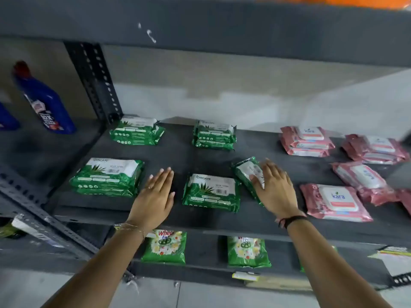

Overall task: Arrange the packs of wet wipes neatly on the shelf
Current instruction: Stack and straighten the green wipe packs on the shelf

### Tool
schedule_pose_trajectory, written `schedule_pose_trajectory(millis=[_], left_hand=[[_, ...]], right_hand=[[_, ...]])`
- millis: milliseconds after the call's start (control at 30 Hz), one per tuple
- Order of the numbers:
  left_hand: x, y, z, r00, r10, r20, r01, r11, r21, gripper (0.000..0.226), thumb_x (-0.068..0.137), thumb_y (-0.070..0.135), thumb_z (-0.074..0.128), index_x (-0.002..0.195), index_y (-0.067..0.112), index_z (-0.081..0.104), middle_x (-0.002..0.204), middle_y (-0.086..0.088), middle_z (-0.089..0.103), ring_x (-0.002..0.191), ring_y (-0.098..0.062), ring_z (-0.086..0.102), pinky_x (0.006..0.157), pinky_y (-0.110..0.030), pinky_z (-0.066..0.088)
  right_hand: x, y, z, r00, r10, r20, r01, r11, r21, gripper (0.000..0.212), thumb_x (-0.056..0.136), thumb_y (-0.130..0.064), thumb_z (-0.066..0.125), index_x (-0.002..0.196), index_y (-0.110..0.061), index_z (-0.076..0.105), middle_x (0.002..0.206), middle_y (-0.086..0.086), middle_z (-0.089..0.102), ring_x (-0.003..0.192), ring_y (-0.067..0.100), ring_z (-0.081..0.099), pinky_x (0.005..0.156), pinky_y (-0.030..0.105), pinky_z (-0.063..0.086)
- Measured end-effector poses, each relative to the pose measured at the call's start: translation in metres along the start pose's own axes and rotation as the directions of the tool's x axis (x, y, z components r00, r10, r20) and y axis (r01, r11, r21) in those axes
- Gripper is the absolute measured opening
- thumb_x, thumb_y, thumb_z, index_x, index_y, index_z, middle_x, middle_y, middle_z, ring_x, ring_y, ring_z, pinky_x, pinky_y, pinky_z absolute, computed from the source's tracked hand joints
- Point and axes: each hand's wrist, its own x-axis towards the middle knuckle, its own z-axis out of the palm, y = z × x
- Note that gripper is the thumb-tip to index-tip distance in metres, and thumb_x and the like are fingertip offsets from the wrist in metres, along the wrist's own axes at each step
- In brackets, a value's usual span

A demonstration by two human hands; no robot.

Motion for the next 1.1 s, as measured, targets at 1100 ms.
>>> schedule_pose_trajectory(millis=[1100], left_hand=[[0.003, -0.002, 0.029, 0.996, -0.089, 0.014, 0.09, 0.982, -0.166, 0.058, 0.085, 0.034, 0.023, 0.124, -0.002, 0.044, 0.135, -0.02, 0.045, 0.123, -0.035, 0.043, 0.1, -0.049, 0.036]], right_hand=[[0.024, -0.053, 0.002, 0.788, -0.484, 0.38, 0.428, 0.875, 0.227, 0.073, 0.075, -0.031, 0.068, 0.136, -0.025, 0.028, 0.144, 0.001, 0.035, 0.131, 0.022, 0.033, 0.114, 0.046, 0.003]])
